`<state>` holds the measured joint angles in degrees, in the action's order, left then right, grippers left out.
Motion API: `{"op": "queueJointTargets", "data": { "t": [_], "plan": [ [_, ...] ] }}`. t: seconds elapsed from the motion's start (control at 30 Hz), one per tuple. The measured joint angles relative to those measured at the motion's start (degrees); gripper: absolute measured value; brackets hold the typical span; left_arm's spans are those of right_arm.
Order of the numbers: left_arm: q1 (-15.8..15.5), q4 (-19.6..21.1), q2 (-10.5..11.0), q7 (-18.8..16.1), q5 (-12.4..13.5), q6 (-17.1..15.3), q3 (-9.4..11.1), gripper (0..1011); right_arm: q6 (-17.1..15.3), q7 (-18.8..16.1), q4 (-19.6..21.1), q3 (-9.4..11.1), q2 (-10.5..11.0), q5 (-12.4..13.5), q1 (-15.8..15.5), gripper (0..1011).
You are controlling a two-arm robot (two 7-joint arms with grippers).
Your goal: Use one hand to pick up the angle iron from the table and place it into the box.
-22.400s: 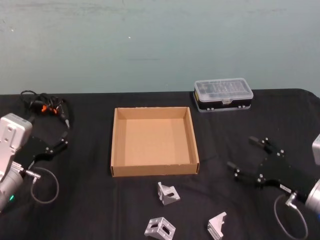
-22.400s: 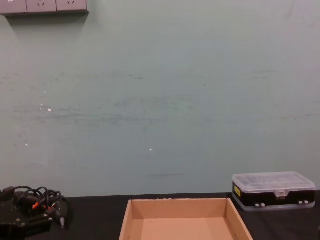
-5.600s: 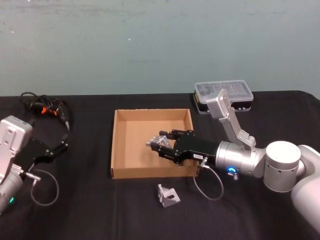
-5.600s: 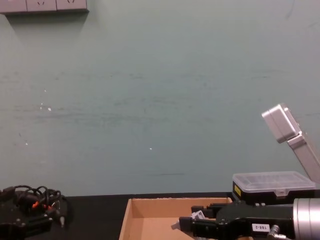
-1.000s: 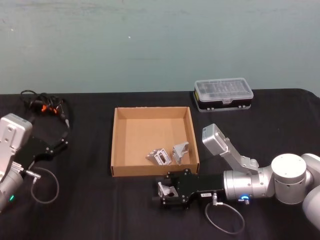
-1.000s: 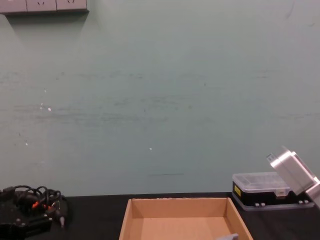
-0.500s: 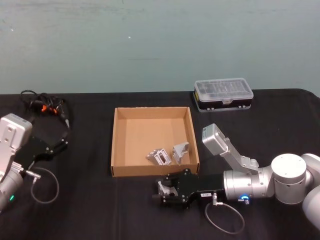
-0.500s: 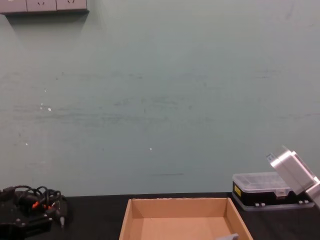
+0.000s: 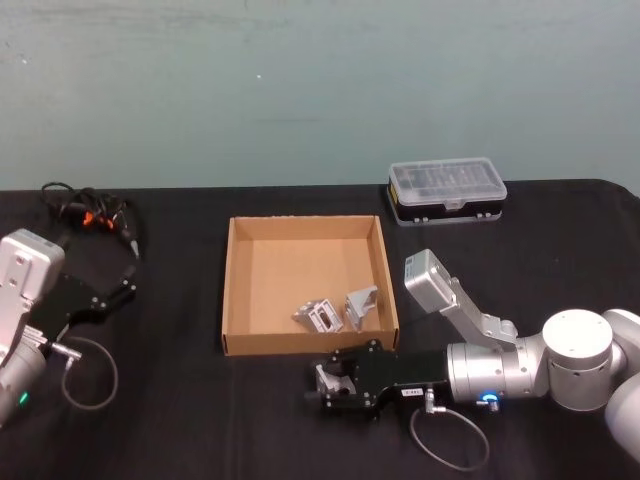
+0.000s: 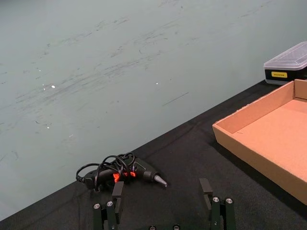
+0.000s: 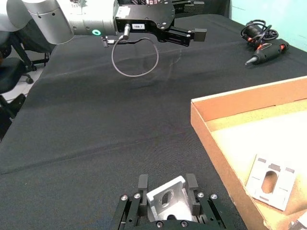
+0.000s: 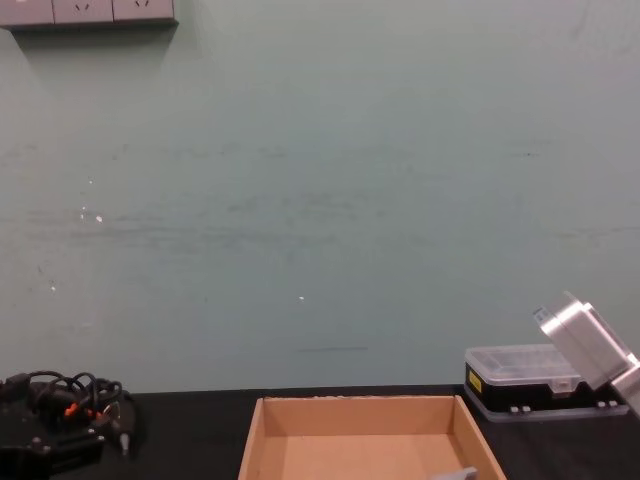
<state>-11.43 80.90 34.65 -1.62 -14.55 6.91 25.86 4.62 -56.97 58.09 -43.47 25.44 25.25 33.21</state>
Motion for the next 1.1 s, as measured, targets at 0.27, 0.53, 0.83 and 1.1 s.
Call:
{"op": "queueJointTargets", "data": {
  "t": [0.27, 0.53, 0.83, 1.1],
  "plan": [
    [0.0, 0.0, 0.0, 0.0, 0.0, 0.0, 0.0, 1000, -0.1, 0.1, 0.6, 0.5, 0.1, 0.4, -0.2, 476],
    [0.0, 0.0, 0.0, 0.0, 0.0, 0.0, 0.0, 1000, 0.1, 0.5, 2.3, 2.5, 0.3, 2.8, -0.5, 474],
    [0.0, 0.0, 0.0, 0.0, 0.0, 0.0, 0.0, 1000, 1.2, 1.9, 0.4, 4.5, -2.1, 5.0, 1.5, 476],
    [0.0, 0.0, 0.0, 0.0, 0.0, 0.0, 0.0, 1000, 0.7, 4.9, -6.8, 5.8, -6.1, 4.9, 5.4, 474]
  ]
}}
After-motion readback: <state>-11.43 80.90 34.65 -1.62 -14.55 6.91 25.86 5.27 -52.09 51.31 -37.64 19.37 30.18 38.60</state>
